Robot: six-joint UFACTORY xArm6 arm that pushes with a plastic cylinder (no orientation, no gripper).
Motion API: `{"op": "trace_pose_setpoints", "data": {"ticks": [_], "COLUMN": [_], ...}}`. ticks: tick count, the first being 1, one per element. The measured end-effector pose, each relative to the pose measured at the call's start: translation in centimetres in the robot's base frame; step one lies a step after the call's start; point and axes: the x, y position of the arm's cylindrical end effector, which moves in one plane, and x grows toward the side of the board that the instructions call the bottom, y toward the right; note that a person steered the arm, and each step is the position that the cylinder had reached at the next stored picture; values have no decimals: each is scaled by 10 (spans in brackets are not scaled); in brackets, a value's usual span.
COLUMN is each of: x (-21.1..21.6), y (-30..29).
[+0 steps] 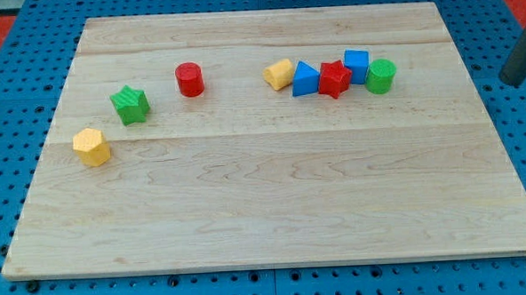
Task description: Move the green circle into the red star
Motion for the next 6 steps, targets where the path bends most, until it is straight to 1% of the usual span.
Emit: {"op": "trace_pose_setpoints", "data": {"ticks": [1, 2, 3, 4, 5, 6], "x": [-6, -44, -77, -70, -28, -5], "y": [0, -13, -40, -71, -108, -150]}}
